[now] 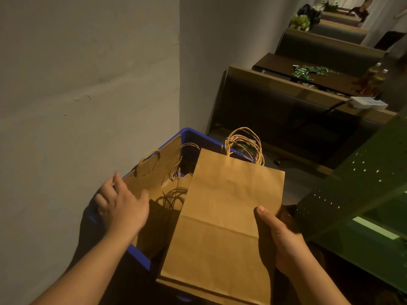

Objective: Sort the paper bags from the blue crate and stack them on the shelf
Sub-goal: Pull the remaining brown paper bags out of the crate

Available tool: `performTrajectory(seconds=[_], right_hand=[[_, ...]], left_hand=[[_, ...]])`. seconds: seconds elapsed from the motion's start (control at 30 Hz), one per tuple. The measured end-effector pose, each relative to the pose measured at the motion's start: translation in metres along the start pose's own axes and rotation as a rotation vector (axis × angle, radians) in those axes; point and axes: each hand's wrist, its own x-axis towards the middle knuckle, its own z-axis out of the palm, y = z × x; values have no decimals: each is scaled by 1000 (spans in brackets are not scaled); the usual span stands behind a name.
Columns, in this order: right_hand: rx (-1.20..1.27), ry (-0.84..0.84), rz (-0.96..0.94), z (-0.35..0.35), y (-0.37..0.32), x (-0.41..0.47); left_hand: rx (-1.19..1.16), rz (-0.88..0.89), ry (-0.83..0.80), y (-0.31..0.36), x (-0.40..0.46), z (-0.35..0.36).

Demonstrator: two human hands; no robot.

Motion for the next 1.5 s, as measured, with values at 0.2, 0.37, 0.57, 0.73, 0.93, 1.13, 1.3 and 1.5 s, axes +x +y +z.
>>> performTrajectory(seconds=[0.2,0.37,0.57,0.73,0.93,1.13,1.3,1.5], right_hand=[[10,23,32,2,2,0],[-1,30,39,0,2,-3],[-26,53,6,-3,0,-8],[-21,65,19,-1,-1,-14],[-2,46,19,2,-3,-16],[18,31,-1,4,-2,-15],[32,-5,-14,-1,-1,-12],[101,-93,-14,-4,-2,-11]], left_hand=[[144,89,-5,2,3,1],[52,126,-117,-1,1,9],[328,179,20,-2,8,2],[376,231,26,-6,17,1],[311,248,-7,-4,27,1],[33,327,-315,-19,33,6],[59,311,-303,-26,41,7],[-292,189,-274,1,31,-21]])
